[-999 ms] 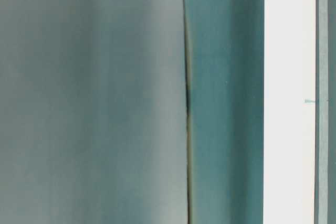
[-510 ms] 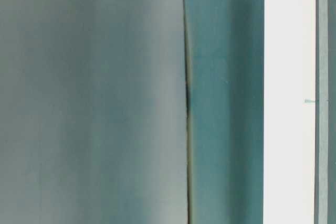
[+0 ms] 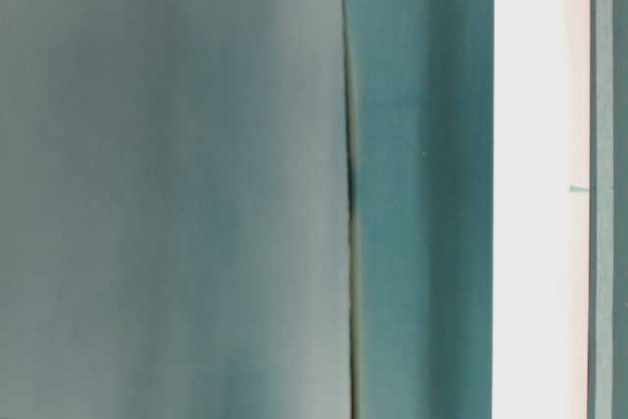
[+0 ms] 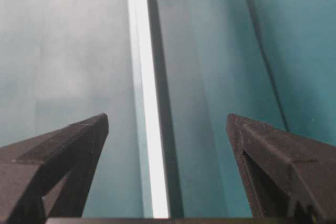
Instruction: Lift a wooden board with both hands.
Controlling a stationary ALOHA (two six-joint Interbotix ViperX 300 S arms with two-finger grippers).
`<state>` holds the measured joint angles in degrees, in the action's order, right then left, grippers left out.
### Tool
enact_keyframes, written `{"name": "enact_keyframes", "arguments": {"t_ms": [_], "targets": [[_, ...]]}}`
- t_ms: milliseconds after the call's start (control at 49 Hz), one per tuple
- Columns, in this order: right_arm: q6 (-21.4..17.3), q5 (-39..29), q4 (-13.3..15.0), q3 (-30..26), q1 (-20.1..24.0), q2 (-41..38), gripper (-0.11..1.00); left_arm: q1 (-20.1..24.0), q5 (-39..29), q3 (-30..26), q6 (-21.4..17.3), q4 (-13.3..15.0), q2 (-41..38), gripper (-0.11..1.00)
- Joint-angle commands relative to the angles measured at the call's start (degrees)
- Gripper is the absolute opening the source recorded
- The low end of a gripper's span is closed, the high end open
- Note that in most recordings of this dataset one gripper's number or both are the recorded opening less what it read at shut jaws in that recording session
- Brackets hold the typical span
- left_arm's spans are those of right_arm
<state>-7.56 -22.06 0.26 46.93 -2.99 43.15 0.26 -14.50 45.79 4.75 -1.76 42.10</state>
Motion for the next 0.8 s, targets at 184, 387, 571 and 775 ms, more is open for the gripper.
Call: {"name": "enact_keyframes", "arguments": {"t_ms": [184,387,571,775], "targets": [[-0.3,1.0,0.1,0.4,-1.4,2.6,0.94,0.0,0.8,0.1,0.1,0.0,5.1,0.97],[-0.3,1.1,0.1,0.5,-2.0,3.2,0.94,0.0,1.1,0.3,0.1,0.0,6.1,0.96],[-0.3,1.6,0.1,0.6,-2.1,3.3,0.94,0.0,1.1,0.3,0.1,0.0,6.5,0.96],[-0.3,2.7,0.1,0.7,-2.1,3.3,0.94,0.1,1.1,0.3,0.1,0.0,6.5,0.96]]}}
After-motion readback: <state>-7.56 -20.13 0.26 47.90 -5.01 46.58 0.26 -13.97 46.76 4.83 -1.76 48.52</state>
